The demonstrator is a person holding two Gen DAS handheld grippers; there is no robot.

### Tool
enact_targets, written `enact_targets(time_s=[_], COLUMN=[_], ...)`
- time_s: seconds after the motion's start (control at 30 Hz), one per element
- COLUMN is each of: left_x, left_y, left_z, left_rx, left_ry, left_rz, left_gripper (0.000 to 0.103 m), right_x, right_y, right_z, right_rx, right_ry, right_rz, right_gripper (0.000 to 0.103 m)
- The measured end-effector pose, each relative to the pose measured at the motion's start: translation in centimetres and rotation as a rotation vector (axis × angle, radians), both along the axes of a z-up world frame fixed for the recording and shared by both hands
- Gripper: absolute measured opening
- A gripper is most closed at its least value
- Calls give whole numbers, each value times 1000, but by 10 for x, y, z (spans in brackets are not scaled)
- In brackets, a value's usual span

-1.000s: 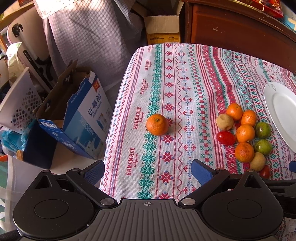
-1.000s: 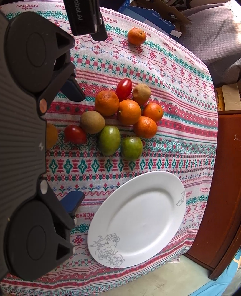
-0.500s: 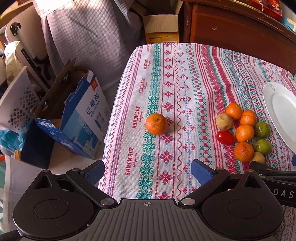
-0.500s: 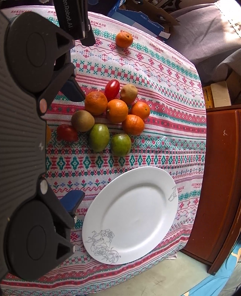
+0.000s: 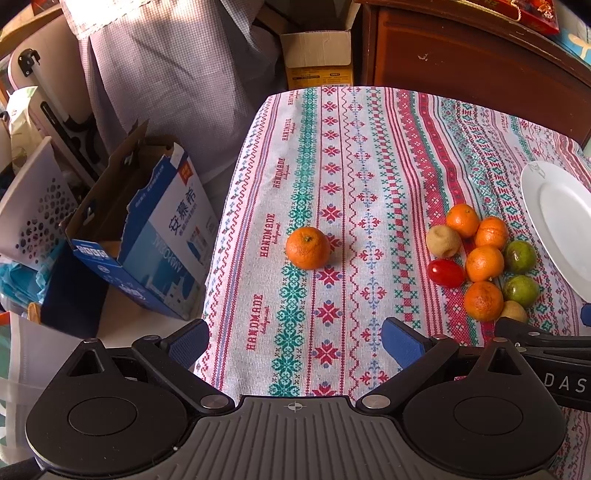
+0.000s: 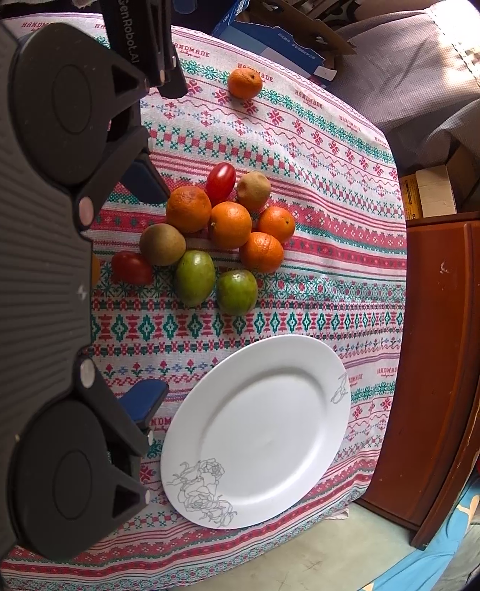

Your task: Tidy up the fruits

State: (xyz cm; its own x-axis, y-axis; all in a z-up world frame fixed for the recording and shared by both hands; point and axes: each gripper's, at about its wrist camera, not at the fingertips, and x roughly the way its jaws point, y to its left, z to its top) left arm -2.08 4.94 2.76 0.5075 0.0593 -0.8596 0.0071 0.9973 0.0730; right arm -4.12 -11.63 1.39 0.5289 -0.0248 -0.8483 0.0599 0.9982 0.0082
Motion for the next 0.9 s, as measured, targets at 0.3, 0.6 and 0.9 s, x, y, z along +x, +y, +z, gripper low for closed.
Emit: enact_targets(time_s=[0.3, 0.6, 0.9], left_x=[-1, 0, 1], left_y=[1, 16, 43], left_z=[0, 1, 3], left_rx=[-27, -101, -130], left_ry=[3, -8, -96], left_rz=[-6, 13, 48], left_gripper=[99, 99, 98], right_x=[-2, -10, -31], right_y=[-2, -11, -36], right_z=[0, 4, 3], right_rx=[22, 65, 169], right_ry=[-7, -50, -137], right_rz=[1, 15, 44], right_gripper=[99, 97, 93])
